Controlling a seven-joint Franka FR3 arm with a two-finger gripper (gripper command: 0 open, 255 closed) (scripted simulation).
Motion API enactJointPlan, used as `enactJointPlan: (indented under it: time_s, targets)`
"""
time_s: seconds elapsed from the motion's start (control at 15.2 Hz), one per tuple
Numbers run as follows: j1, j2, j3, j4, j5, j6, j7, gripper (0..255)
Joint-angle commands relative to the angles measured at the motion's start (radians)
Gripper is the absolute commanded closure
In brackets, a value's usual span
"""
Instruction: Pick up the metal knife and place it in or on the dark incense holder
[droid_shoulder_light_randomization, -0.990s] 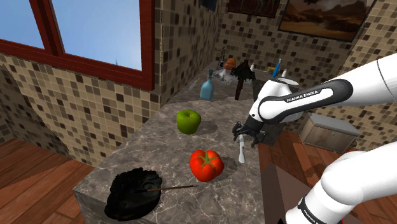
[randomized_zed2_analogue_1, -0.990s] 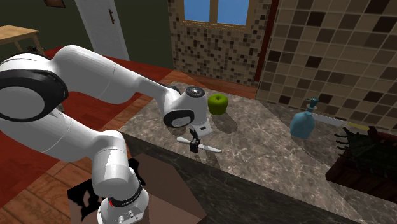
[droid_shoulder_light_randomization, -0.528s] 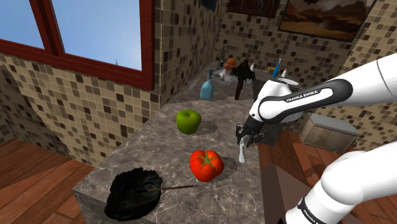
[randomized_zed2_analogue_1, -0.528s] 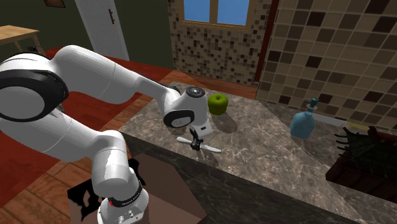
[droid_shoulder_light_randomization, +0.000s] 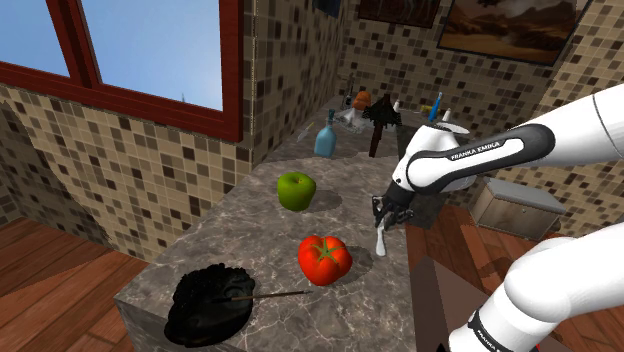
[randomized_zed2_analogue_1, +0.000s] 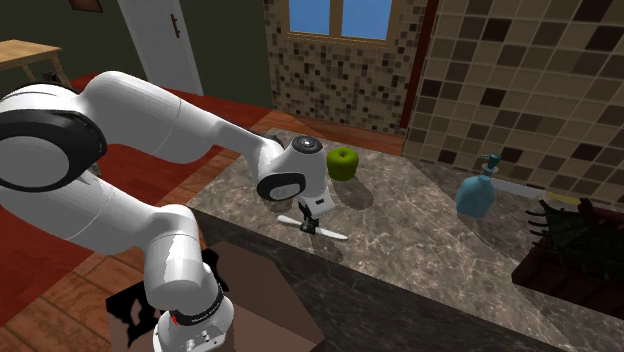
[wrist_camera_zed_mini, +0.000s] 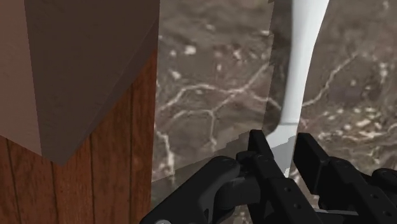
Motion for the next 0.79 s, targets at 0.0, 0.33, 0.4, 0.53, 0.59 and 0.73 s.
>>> enactJointPlan:
  time_s: [0.0, 0.33, 0.4, 0.53, 0.59, 0.73]
  targets:
    - [0.002, -0.008, 0.002, 0.006, -0.001, -0.016, 0.003, 255]
    - [-0.004, -0.065, -0.003, 0.04, -0.014, -0.107, 0.015, 255]
    - [-0.005, -0.075, -0.004, 0.048, -0.017, -0.125, 0.017, 255]
    - [-0.007, -0.093, -0.006, 0.064, -0.022, -0.159, 0.021, 255]
    - [-0.008, -0.102, -0.007, 0.073, -0.024, -0.176, 0.023, 255]
    - [-0.01, -0.118, -0.009, 0.09, -0.029, -0.21, 0.026, 255]
